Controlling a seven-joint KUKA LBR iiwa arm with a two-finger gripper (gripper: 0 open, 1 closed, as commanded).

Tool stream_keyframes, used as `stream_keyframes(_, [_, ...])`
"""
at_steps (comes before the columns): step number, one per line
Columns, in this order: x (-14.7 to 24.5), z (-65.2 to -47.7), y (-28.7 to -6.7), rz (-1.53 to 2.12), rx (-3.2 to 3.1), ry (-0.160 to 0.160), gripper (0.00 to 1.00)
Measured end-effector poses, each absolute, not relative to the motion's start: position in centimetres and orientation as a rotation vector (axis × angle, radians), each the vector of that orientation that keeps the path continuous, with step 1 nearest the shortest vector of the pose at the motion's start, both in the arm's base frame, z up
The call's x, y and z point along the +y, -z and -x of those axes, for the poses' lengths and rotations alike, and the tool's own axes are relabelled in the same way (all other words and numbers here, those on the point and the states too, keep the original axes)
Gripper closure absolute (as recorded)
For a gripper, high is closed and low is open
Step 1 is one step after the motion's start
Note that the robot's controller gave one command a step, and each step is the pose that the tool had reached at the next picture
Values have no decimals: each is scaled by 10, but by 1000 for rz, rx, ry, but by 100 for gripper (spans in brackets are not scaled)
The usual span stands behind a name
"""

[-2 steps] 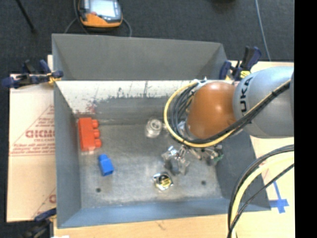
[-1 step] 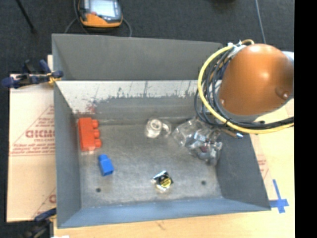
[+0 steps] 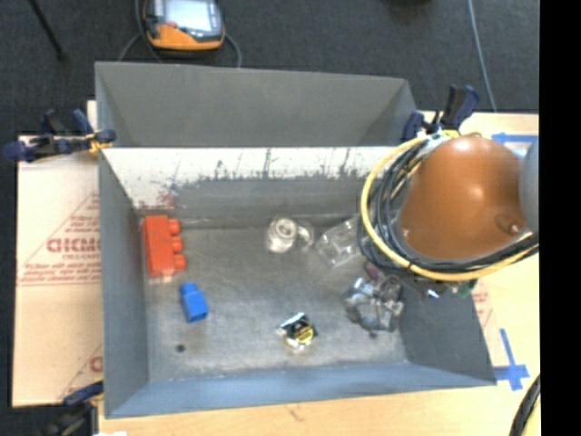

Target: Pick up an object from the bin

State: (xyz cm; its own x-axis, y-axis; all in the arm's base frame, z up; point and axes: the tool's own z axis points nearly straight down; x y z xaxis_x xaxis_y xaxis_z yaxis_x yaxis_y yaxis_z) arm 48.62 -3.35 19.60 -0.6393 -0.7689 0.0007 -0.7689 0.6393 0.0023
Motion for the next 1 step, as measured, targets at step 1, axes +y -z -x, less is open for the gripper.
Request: stream_keyframes(1, [4, -506, -175, -1102, -2944, 3, 100])
